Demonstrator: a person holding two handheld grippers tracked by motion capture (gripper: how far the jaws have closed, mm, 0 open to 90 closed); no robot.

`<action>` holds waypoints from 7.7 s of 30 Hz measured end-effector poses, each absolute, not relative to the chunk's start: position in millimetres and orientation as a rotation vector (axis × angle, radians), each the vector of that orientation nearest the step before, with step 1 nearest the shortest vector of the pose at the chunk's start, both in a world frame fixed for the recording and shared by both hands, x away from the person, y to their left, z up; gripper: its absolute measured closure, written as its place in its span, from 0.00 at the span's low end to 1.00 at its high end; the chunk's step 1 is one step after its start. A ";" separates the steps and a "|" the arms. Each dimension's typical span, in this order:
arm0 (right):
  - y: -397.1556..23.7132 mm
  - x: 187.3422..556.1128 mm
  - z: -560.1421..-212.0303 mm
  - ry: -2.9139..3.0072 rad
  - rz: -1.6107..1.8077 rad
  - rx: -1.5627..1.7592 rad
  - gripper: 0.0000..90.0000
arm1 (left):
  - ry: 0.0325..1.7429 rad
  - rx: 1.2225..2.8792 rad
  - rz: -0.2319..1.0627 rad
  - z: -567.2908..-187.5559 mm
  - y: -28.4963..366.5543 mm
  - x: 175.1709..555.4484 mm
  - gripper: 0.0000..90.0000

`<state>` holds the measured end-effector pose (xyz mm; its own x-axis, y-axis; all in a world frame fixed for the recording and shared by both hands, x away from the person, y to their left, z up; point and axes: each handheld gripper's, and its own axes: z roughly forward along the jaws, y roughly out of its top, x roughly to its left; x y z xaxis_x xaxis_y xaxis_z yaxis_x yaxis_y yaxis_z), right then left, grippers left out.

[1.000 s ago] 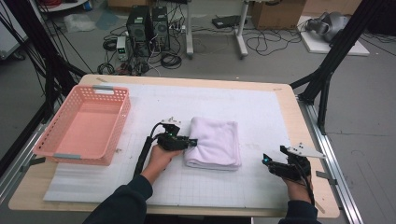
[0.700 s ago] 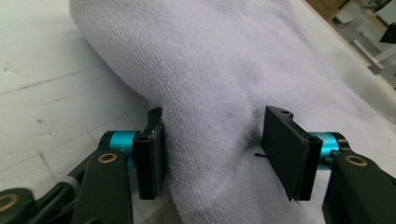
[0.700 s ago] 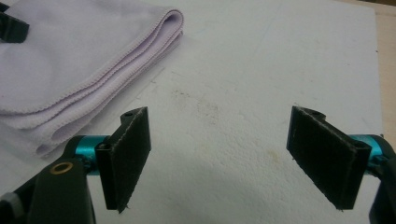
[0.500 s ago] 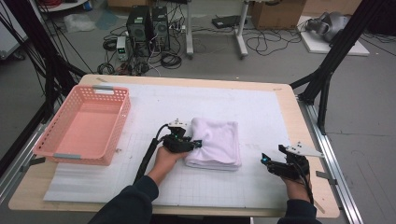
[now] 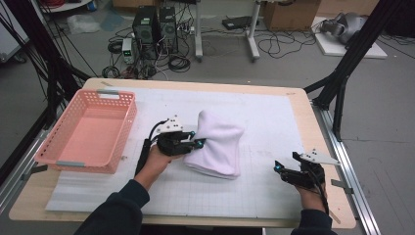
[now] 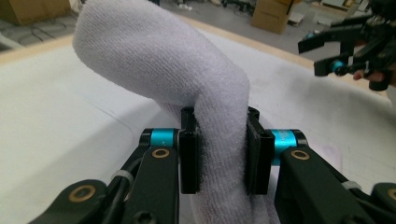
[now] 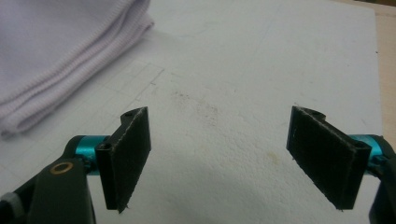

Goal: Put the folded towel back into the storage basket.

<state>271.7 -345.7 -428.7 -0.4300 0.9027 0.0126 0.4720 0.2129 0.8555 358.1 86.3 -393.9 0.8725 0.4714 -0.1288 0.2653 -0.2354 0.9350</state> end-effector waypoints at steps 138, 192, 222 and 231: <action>-321.8 272.8 -424.7 2.033 1.114 1.170 0.23 | 0.780 1.796 0.440 -319.3 398.7 355.5 0.80; -320.6 272.2 -424.9 2.041 1.120 1.168 0.23 | 1.470 2.130 0.502 -407.1 343.6 404.2 0.50; -306.4 276.2 -421.6 2.059 1.121 1.117 0.22 | 0.962 1.519 0.580 -359.0 293.1 334.5 0.21; -304.4 276.8 -421.8 2.051 1.155 1.125 0.21 | 0.797 1.593 0.523 -364.1 231.6 330.9 0.24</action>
